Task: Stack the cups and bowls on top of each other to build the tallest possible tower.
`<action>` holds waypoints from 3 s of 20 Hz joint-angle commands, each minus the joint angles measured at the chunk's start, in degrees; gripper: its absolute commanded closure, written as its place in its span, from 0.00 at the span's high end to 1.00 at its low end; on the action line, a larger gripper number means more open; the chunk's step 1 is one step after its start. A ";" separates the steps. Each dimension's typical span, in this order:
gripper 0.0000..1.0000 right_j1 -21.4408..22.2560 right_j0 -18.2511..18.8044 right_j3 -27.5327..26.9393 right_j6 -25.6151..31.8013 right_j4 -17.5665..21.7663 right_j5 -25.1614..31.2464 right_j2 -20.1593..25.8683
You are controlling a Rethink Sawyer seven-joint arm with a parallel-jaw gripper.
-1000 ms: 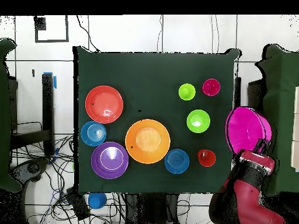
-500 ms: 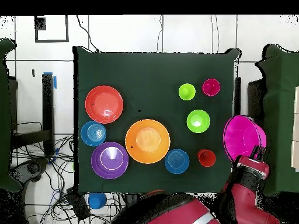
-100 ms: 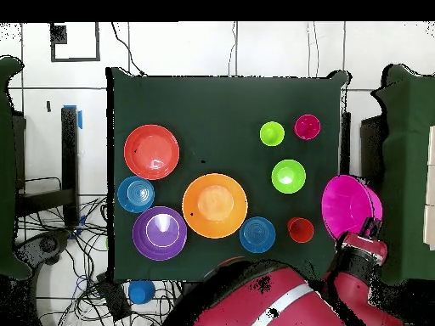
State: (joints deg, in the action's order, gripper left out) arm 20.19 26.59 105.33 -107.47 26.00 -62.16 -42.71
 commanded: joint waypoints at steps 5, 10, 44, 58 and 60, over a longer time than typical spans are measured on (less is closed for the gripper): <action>0.00 -2.37 -1.06 -2.71 2.97 -0.89 -2.27 0.70; 0.00 -2.14 -1.41 -2.21 3.24 -0.89 -3.77 -0.71; 0.00 -18.34 6.54 -9.51 5.35 -6.26 -26.09 -1.67; 0.00 -17.37 7.38 -16.83 1.64 -1.76 -24.53 -5.97; 0.00 -17.81 7.62 -17.74 1.22 -1.50 -24.10 -6.12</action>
State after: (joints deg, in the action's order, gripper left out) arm 2.42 34.59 97.58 -107.47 21.83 -88.68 -51.90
